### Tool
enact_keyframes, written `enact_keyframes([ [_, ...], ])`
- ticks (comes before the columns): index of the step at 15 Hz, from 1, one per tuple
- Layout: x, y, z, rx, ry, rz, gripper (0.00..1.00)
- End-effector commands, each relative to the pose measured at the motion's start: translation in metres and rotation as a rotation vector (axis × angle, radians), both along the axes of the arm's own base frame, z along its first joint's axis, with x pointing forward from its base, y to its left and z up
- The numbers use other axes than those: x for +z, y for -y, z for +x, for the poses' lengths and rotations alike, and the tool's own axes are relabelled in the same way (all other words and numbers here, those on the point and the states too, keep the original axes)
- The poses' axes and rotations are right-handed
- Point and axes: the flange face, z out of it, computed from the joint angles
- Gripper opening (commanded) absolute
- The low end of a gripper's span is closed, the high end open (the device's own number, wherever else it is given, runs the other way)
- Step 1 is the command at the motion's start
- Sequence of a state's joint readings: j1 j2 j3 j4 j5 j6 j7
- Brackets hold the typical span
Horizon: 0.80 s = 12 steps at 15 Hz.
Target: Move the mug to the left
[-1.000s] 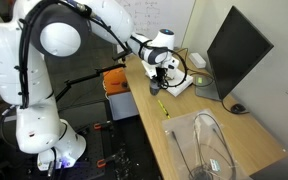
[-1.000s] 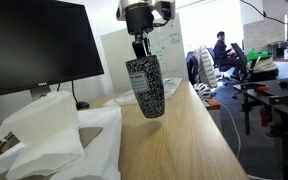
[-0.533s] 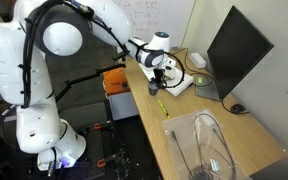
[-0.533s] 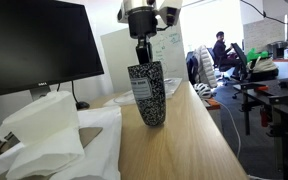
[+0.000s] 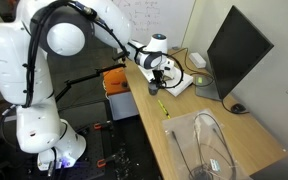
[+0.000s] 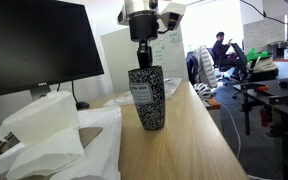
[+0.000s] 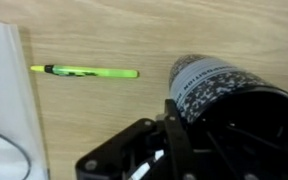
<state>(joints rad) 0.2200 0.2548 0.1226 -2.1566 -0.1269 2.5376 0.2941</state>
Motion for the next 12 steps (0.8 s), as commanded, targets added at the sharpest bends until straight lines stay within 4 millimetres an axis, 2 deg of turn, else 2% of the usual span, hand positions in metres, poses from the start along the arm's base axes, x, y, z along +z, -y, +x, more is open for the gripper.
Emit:
enact_keyframes([
  [1,0.009,0.0,-0.001,0.012,0.02,0.001,0.42],
  [6,0.03,0.003,0.0,0.015,0.001,0.013,0.79],
  [9,0.055,0.007,0.0,0.026,-0.035,0.059,1.0],
  [12,0.082,0.019,0.002,0.022,-0.115,0.105,1.0],
])
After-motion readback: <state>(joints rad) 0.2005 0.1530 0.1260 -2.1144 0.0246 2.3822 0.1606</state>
